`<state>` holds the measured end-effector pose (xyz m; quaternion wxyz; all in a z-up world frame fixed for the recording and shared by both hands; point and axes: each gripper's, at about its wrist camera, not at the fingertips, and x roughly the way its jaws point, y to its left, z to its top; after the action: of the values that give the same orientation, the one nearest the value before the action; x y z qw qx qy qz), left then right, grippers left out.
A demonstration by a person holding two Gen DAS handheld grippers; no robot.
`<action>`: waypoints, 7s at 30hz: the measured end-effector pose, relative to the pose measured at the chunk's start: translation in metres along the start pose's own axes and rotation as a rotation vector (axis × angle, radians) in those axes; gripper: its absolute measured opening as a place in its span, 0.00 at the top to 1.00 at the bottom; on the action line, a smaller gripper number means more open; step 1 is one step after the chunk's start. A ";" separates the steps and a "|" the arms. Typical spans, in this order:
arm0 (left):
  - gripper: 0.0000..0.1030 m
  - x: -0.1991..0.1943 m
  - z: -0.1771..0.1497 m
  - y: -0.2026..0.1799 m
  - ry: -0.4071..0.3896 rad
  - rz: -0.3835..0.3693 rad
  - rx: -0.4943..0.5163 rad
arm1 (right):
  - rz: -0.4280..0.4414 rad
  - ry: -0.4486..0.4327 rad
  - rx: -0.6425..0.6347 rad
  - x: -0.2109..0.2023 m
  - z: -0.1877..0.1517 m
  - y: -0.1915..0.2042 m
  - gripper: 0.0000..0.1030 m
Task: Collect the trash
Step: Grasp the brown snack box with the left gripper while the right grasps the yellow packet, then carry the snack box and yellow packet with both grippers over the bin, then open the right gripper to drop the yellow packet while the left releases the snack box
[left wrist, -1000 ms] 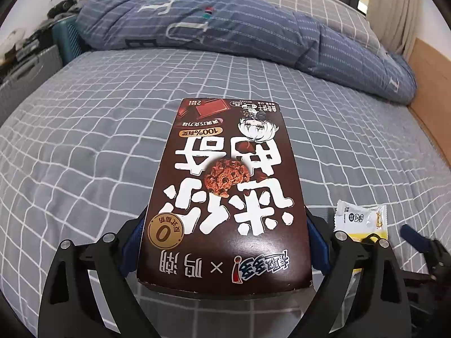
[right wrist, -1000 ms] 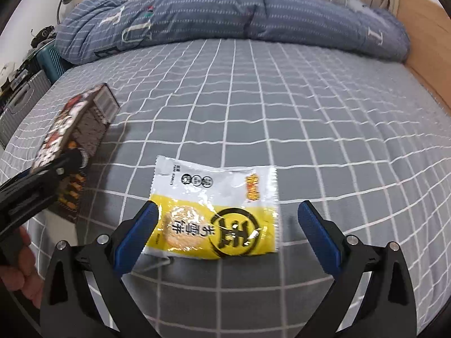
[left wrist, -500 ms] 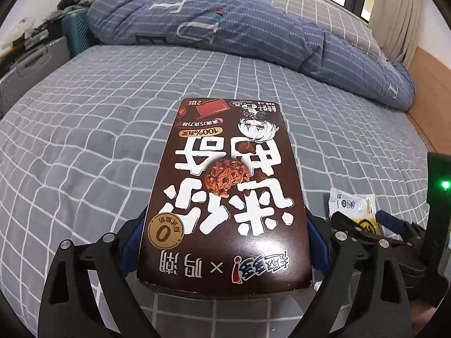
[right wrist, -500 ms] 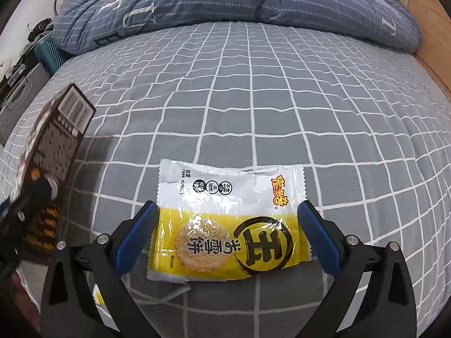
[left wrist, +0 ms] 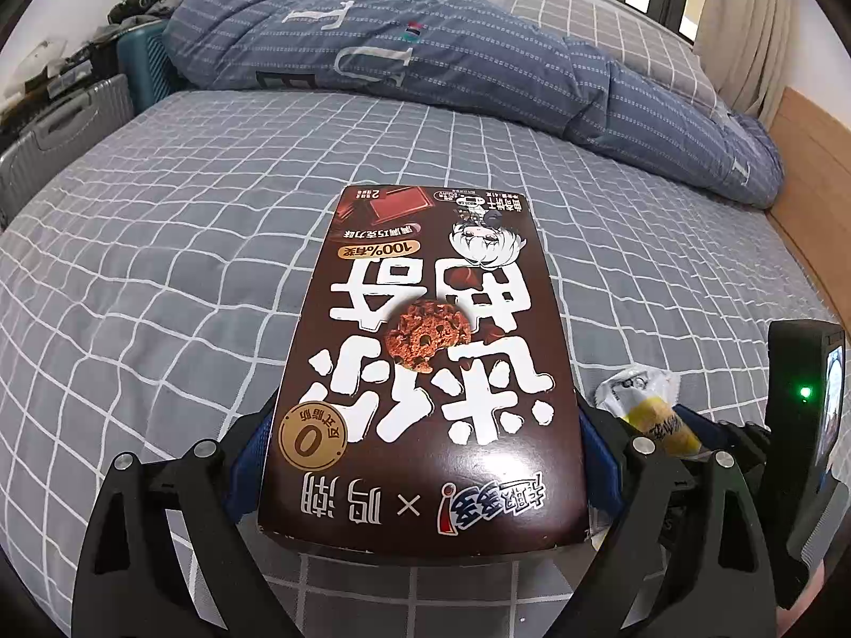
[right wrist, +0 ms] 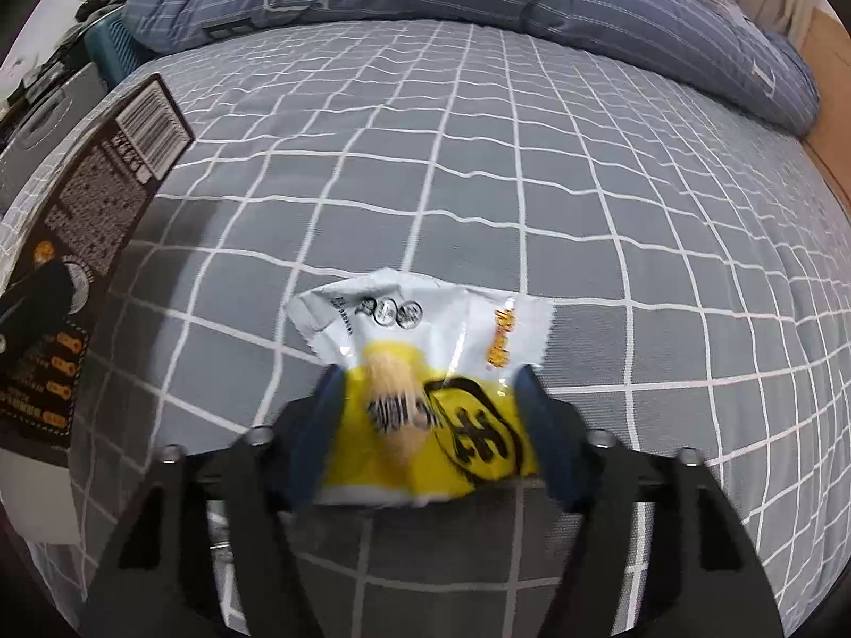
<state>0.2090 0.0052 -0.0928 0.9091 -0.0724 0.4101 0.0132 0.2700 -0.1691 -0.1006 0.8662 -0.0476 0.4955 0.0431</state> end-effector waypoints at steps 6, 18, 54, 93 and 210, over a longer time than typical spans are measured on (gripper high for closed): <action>0.13 0.000 -0.002 0.002 -0.004 0.000 0.003 | 0.010 -0.034 -0.008 -0.012 0.002 0.000 0.83; 0.13 -0.009 -0.001 -0.004 -0.025 0.007 0.039 | 0.013 -0.109 0.018 -0.041 0.008 -0.008 0.91; 0.13 -0.111 -0.049 -0.003 -0.074 -0.034 0.096 | -0.012 -0.271 0.022 -0.179 -0.057 0.002 0.91; 0.13 -0.234 -0.172 -0.004 -0.072 -0.074 0.109 | 0.027 -0.260 0.025 -0.271 -0.197 0.016 0.91; 0.06 -0.201 -0.281 -0.082 0.315 -0.060 0.266 | -0.100 0.076 0.153 -0.192 -0.354 -0.059 0.07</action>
<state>-0.1263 -0.1085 -0.1165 0.8352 0.0351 0.5429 -0.0798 -0.1224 -0.2774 -0.1108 0.8490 -0.0075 0.5268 -0.0402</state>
